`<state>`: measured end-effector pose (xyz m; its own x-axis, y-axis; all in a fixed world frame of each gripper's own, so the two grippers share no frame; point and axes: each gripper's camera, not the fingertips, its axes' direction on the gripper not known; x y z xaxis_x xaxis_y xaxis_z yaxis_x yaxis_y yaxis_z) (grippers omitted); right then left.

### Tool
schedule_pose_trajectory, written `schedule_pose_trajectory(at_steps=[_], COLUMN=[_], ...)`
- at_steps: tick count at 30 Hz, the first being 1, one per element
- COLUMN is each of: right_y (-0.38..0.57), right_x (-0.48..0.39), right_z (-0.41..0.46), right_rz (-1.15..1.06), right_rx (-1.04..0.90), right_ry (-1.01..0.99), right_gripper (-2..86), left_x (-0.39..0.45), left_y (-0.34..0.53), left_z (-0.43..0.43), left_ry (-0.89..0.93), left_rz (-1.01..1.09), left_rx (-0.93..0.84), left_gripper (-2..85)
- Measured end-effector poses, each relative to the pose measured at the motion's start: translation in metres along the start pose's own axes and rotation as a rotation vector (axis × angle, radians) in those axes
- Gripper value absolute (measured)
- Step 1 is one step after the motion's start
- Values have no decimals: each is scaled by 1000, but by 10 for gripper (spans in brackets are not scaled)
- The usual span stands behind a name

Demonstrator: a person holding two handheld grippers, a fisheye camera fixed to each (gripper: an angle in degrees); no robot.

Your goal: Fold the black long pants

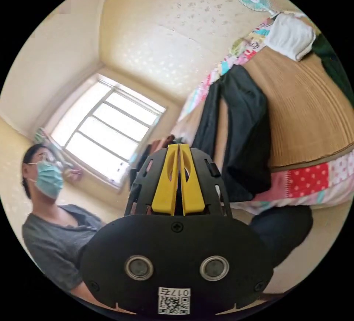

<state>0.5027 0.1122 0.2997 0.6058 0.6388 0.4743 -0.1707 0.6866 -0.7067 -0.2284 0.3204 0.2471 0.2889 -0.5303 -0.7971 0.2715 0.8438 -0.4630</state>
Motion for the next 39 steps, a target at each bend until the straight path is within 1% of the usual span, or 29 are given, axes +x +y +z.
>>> schedule_pose_trajectory(at_steps=[3, 5, 6, 8, 9, 10, 12, 13, 14, 16, 18, 20, 23, 25, 27, 29, 31, 33, 34, 35, 36, 37, 38, 39], right_y=[5, 11, 13, 20, 25, 28, 43, 49, 62, 77, 87, 95, 108, 118, 132, 145, 156, 161, 159, 155, 149, 146, 141, 137], right_x=[-15, -12, -6, 6, 22, 33, 80, 89, 99, 104, 108, 111, 124, 132, 135, 131, 118, 77, 65, 39, 11, -2, -27, -51], right_z=[7, 12, 18, 30, 38, 41, 42, 39, 29, 17, 14, 12, 5, 0, -3, -8, -16, -32, -34, -35, -33, -31, -24, -16], right_rz=[-41, -20, -11, -24, 14, 54, 222, 259, 294, 321, 345, 354, 414, 451, 439, 437, 395, 214, 168, 76, -20, -66, -154, -240], right_rx=[60, 69, 47, 34, 26, 20, 22, 43, 106, 161, 138, 154, 184, 195, 204, 239, 284, 358, 356, 333, 303, 284, 240, 198], right_ry=[294, 389, 423, 453, 470, 465, 373, 350, 306, 266, 241, 216, 114, 70, -56, -109, -164, -208, -206, -205, -219, -229, -250, -264], right_gripper=[32, 59, 91, 138, 155, 158, 150, 143, 127, 107, 107, 108, 106, 94, 64, 48, 39, 33, 32, 31, 30, 30, 29, 28], left_x=[16, 20, 19, 11, 4, -1, -19, -23, -29, -34, -38, -41, -38, -35, -31, -29, -29, -31, -32, -32, -32, -32, -33, -39], left_y=[-4, 3, 8, 15, 20, 21, 27, 28, 29, 29, 29, 29, 28, 27, 25, 23, 18, 8, 4, -4, -14, -20, -32, -45], left_z=[16, 21, 23, 27, 29, 30, 31, 30, 27, 23, 20, 22, 34, 43, 50, 54, 57, 60, 61, 64, 68, 70, 76, 84], left_ry=[16, -32, -67, -83, -74, -65, -31, -28, -27, -39, -66, -88, -133, -97, 7, 48, 48, -13, -29, -36, -14, 1, 44, 134], left_rz=[67, 91, 91, 78, 56, 41, -17, -29, -47, -54, -52, -47, -18, 9, 52, 63, 73, 52, 41, 25, 21, 22, 12, -36], left_rx=[-34, -46, -58, -73, -82, -87, -97, -96, -92, -84, -84, -93, -138, -158, -145, -139, -149, -171, -174, -178, -180, -181, -184, -193], left_gripper=[103, 102, 102, 102, 102, 102, 102, 102, 103, 103, 102, 102, 102, 102, 103, 101, 101, 100, 99, 92, 80, 80, 79, 80])
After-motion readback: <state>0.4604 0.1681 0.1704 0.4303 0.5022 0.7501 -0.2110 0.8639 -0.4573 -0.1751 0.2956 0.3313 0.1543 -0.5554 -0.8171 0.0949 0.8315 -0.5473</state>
